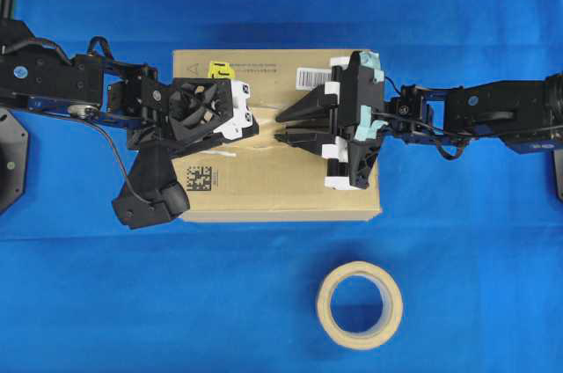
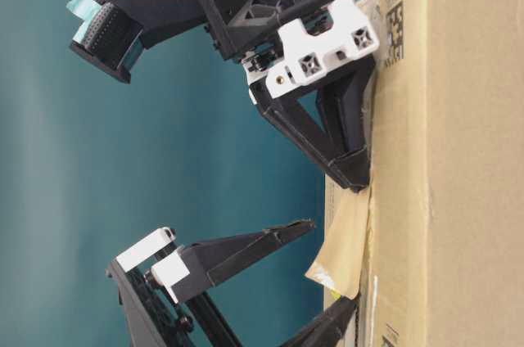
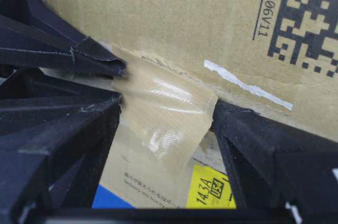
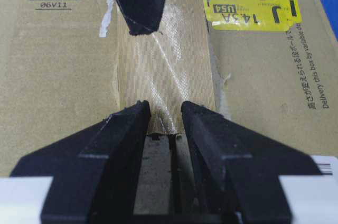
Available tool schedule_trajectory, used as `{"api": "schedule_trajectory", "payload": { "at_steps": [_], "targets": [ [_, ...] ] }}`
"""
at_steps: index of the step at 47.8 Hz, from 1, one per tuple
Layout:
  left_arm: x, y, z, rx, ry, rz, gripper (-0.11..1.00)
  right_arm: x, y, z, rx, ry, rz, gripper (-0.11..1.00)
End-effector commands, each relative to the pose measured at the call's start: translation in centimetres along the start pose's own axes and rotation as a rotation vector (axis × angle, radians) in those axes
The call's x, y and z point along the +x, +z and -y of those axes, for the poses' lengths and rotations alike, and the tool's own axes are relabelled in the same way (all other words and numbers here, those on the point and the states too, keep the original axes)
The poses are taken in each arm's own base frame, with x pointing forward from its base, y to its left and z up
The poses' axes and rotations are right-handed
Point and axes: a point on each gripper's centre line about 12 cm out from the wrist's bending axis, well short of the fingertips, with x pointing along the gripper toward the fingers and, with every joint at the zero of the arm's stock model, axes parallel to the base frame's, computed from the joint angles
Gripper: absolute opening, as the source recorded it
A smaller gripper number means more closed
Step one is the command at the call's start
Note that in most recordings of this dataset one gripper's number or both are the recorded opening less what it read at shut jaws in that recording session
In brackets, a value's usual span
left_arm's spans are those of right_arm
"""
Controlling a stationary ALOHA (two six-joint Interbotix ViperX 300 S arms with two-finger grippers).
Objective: Apply tape along the seams of the closed cardboard box to seal it securely.
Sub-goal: 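Press the tape flat along the seam with both grippers, then rub both grippers along the taped seam toward each other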
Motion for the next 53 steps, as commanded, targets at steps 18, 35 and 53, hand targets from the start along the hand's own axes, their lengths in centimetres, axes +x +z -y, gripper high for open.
{"api": "schedule_trajectory", "payload": {
  "at_steps": [18, 35, 53],
  "targets": [
    [-0.6, 0.2, -0.1, 0.000, 0.001, 0.004, 0.70, -0.2, -0.3, 0.2, 0.004, -0.004, -0.018, 0.41],
    [-1.6, 0.0, -0.3, -0.004, 0.054, 0.003, 0.70, -0.6, -0.3, 0.1, 0.004, -0.002, -0.035, 0.41],
    [-5.8, 0.0, -1.1, -0.185, 0.428, 0.056, 0.65, -4.4, 4.5, -0.8, -0.025, 0.029, 0.107, 0.41]
  ]
}}
